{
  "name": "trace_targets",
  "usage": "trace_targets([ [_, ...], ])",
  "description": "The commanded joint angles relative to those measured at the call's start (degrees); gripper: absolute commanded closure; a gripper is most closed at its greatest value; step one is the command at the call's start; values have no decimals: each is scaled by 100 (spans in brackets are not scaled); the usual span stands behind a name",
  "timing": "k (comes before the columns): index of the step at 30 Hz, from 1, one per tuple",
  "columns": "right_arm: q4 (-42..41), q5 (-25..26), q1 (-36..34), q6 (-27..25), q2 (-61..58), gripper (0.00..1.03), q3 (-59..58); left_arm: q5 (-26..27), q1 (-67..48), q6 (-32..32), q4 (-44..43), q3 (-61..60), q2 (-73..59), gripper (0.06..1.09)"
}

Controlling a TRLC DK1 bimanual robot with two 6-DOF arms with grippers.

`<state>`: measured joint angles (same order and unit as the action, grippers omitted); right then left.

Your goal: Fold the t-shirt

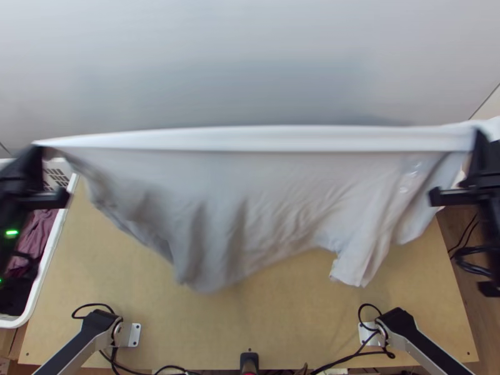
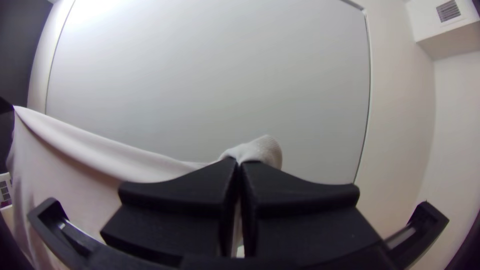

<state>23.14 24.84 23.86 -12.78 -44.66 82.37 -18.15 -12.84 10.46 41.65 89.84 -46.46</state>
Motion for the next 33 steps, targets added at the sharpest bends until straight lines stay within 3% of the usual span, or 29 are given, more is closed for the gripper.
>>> trace_targets([
  [1, 209, -58, 225, 627, 300, 100, -1610, 172, -491, 193, -535, -2410, 480, 105],
  [4, -204, -102, 233, 900, 371, 100, -2700, 180, -764, 316, -1124, -3324, 365, 105],
  [10, -1725, -304, -39, 979, -139, 100, -4203, 400, -685, 202, -2135, -4027, -557, 105],
  [16, -2533, -612, -786, 1339, -1457, 100, -4167, 690, -96, 132, -2926, -3860, -1955, 105],
  [22, -2841, -788, -1410, 1787, -2591, 100, -3614, 884, -8, 668, -3049, -3386, -3045, 105],
  [24, -2832, -858, -1533, 2095, -2802, 80, -3394, 884, 18, 897, -2961, -3184, -3361, 105],
  [26, -2735, -849, -1516, 2227, -2969, 71, -3192, 892, 89, 1081, -2952, -3043, -3581, 105],
  [28, -2604, -849, -1507, 2429, -3066, 45, -3016, 928, 142, 1213, -2908, -2911, -3730, 103],
  [29, -2489, -849, -1480, 2543, -3092, 33, -2928, 971, 168, 1292, -2882, -2867, -3792, 93],
  [30, -2358, -849, -1472, 2657, -3118, 22, -2858, 1059, 185, 1389, -2820, -2841, -3836, 70],
  [31, -2261, -849, -1463, 2728, -3127, 11, -2788, 1086, 185, 1521, -2679, -2797, -3880, 31],
  [32, -2111, -849, -1428, 2780, -3145, 3, -2726, 1086, 185, 1670, -2486, -2753, -3897, 7],
  [33, -1927, -849, -1393, 2807, -3136, 3, -2647, 1095, 185, 1855, -2346, -2726, -3906, 10],
])
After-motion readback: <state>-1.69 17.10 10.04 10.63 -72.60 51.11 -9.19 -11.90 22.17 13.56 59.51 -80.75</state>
